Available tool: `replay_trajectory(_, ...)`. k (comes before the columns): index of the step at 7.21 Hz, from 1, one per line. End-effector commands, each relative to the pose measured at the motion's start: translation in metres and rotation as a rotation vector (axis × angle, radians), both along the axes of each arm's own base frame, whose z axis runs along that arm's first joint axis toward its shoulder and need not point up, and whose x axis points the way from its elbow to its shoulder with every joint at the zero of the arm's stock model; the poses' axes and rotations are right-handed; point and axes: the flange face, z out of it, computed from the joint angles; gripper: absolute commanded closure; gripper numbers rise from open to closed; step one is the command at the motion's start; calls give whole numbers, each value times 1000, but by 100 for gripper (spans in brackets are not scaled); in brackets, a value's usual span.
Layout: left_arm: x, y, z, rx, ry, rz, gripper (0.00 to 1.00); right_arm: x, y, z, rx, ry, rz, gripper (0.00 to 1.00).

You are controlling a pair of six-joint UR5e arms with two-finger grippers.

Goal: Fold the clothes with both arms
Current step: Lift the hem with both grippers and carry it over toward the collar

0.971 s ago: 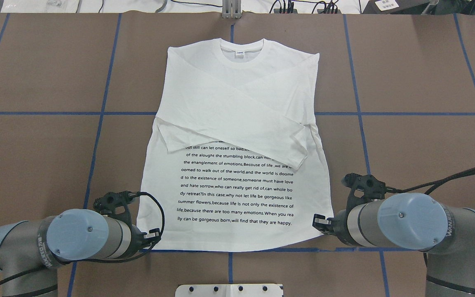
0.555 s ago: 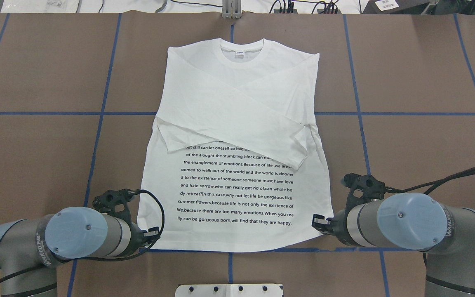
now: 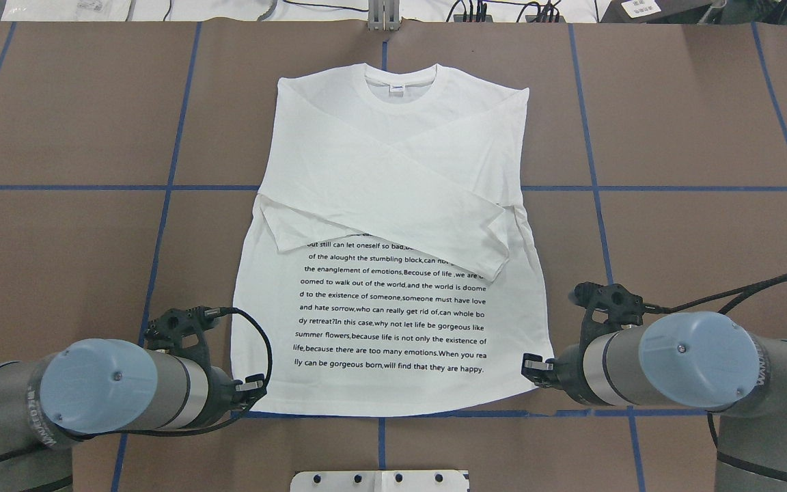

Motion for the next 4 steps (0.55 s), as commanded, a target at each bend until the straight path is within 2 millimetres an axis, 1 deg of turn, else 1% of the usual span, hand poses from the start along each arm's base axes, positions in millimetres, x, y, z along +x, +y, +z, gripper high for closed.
replay_trajectory(1, -20, 22, -32, -33, 39, 12, 100, 12, 20, -24, -41, -70, -116, 100)
replay_trajectory(2, -34, 46, -52, -57, 44, 46, 100, 26, 38, -27, -83, -87, -189, 100)
replay_trajectory(3, -53, 73, -73, -100, 51, 97, 100, 43, 56, -32, -112, -104, -254, 100)
replay_trajectory(4, -63, 98, -86, -134, 53, 137, 100, 53, 70, -40, -158, -131, -334, 100)
